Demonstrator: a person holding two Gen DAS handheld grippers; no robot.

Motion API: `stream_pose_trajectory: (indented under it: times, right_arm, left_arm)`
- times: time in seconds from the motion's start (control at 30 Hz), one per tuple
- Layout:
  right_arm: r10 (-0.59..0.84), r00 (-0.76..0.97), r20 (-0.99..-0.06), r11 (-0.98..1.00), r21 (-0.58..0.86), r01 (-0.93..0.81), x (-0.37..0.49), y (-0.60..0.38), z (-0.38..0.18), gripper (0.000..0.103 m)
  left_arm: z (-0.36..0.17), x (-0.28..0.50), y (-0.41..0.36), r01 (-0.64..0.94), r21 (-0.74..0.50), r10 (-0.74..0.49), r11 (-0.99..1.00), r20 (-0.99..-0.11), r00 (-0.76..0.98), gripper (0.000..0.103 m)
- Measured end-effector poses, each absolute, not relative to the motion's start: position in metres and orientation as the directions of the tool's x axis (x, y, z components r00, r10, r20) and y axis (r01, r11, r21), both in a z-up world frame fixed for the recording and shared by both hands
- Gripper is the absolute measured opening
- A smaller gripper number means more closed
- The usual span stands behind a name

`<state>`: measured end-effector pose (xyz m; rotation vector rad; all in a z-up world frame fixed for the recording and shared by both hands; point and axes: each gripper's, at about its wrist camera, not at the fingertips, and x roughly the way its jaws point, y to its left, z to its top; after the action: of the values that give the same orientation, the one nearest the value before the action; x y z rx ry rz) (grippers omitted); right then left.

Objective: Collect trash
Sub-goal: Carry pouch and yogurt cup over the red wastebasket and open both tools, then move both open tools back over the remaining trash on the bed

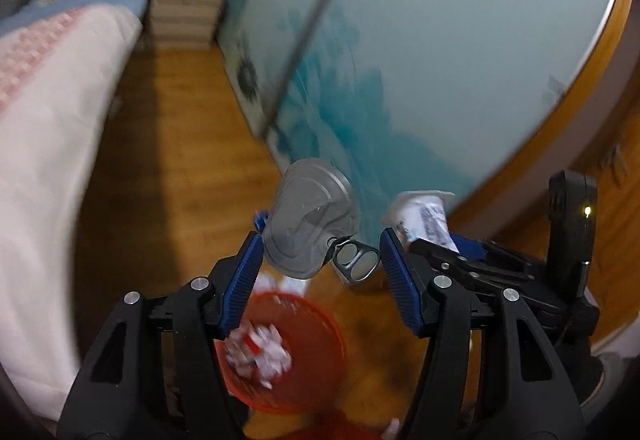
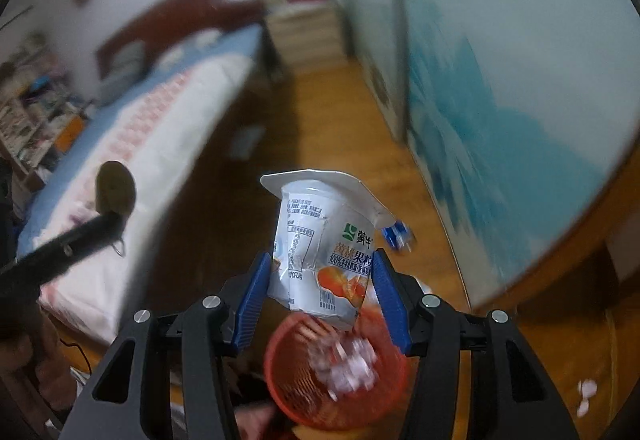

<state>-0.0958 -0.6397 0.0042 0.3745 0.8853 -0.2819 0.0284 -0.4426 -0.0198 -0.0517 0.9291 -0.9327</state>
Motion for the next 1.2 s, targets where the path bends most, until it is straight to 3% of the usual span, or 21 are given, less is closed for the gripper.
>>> stream_pose_trajectory:
  times: [0.3, 0.5, 0.77, 0.83, 0.93, 1.2]
  right_arm:
    - [-0.002, 0.389, -0.921, 0.830, 0.216, 0.515, -0.129, -0.669, -0.131, 0.052]
    - [0.019, 0.321, -0.947, 0.808, 0.204, 0.553, -0.134, -0.662, -0.180, 0.052]
    - [0.017, 0.305, -0.952, 0.794, 0.198, 0.574, -0.129, -0.658, -0.190, 0.054]
    - [0.018, 0.301, -0.953, 0.777, 0.203, 0.596, -0.130, -0.660, -0.189, 0.059]
    - [0.003, 0.295, -0.955, 0.770, 0.190, 0.609, -0.131, -0.663, -0.189, 0.061]
    - [-0.026, 0.341, -0.940, 0.795, 0.188, 0.577, -0.118, -0.655, -0.169, 0.062]
  left_arm:
    - [-0.135, 0.014, -0.482, 0.620, -0.407, -0.524, 0.671, -0.852, 0.008, 0.061]
    - [-0.185, 0.004, -0.499, 0.599, -0.406, -0.424, 0.690, -0.898, -0.120, 0.061]
    - [-0.213, 0.000, -0.513, 0.602, -0.386, -0.352, 0.699, -0.918, -0.181, 0.063]
    - [-0.217, 0.004, -0.512, 0.591, -0.383, -0.339, 0.710, -0.922, -0.190, 0.066]
    - [-0.214, 0.008, -0.507, 0.586, -0.370, -0.338, 0.721, -0.926, -0.168, 0.071]
    - [-0.186, 0.027, -0.484, 0.541, -0.388, -0.400, 0.746, -0.911, -0.101, 0.071]
